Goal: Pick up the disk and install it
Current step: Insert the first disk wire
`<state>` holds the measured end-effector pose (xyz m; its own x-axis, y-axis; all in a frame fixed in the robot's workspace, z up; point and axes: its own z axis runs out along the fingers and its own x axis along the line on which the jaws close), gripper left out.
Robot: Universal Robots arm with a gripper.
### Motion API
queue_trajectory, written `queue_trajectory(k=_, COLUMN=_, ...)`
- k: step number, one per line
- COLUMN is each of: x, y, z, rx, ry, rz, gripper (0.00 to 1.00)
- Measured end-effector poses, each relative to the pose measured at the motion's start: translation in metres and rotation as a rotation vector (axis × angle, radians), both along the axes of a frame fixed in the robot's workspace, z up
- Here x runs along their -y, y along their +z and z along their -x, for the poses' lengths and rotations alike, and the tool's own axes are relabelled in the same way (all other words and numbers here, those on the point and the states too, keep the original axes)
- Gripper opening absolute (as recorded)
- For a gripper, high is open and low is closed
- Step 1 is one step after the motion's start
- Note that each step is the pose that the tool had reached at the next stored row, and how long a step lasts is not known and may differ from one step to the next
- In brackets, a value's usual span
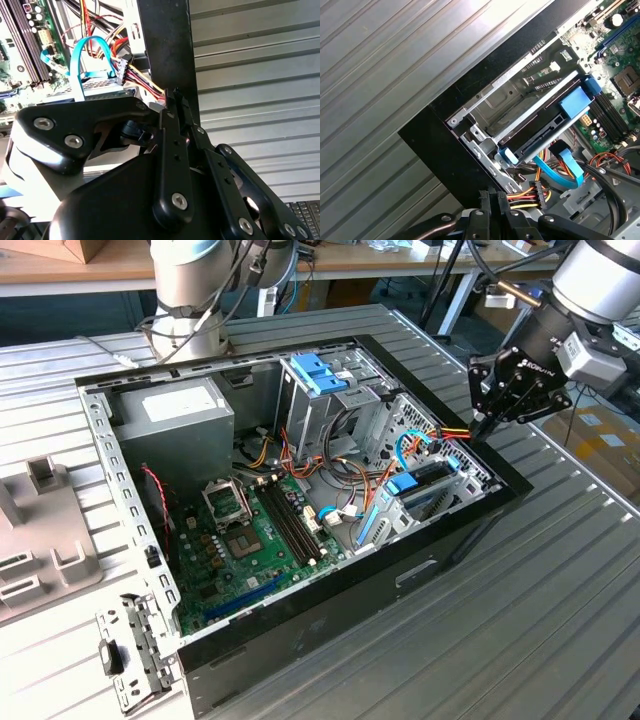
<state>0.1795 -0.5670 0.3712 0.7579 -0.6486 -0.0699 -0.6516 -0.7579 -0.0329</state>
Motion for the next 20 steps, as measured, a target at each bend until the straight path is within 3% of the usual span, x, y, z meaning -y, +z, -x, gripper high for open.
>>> queue_trajectory(k=5, x=0.0001, y=0.0017, z=0.0052, rx=0.0001, ry=0.000, rz=-0.0079, gripper=0.17)
queue_trajectory(k=20, x=0.0009, y=0.0013, z=0.0305, rx=0.0000, ry=0.000, rz=-0.0103, gripper=0.17)
